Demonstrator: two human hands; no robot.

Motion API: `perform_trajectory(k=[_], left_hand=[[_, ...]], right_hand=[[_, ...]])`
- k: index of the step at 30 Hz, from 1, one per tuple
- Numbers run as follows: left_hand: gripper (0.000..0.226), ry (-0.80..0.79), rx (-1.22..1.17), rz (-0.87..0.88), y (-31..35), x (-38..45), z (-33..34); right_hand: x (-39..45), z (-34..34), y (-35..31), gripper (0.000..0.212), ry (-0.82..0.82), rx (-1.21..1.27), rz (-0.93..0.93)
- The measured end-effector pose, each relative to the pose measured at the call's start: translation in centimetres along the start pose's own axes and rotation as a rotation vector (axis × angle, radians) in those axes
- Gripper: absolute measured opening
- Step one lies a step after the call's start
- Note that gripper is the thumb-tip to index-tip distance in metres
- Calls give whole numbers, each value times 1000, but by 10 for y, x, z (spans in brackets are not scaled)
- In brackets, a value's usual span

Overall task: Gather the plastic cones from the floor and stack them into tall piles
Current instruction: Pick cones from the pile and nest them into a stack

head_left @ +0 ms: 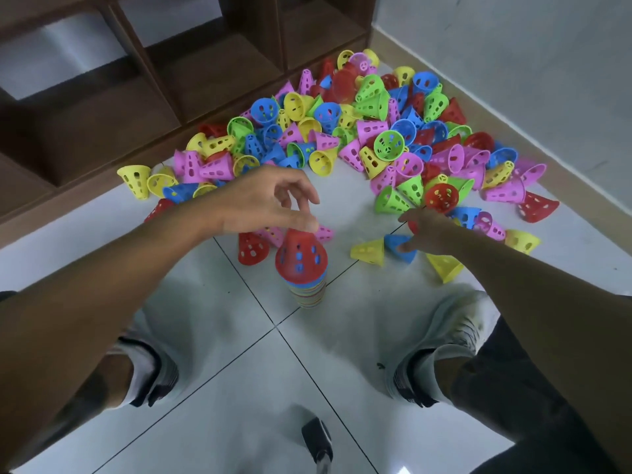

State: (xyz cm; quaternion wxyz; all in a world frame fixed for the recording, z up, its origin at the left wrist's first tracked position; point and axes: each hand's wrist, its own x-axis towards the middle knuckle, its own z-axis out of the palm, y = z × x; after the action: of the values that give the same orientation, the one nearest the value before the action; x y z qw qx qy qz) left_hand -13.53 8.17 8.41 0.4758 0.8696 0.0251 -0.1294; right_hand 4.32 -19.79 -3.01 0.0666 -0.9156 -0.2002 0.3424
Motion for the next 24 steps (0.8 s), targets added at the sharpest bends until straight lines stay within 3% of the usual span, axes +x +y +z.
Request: perform_trajectory(k=[6,11,15,18,24], left_hand=[[54,35,-124,-30,-26,29,-8],[27,153,141,-153,-98,52,-5],[68,88,404,-357,-154,60,5],[104,26,435,-500,-180,59,19],[96,70,437,-430,-195,61,47]], right_hand=[[20,28,12,89,-25,45,59],[29,52,7,100,20,40,60],[44,64,4,104,47,40,41],[54,72,4,103,22,47,42],[66,87,3,96,15,118,20]])
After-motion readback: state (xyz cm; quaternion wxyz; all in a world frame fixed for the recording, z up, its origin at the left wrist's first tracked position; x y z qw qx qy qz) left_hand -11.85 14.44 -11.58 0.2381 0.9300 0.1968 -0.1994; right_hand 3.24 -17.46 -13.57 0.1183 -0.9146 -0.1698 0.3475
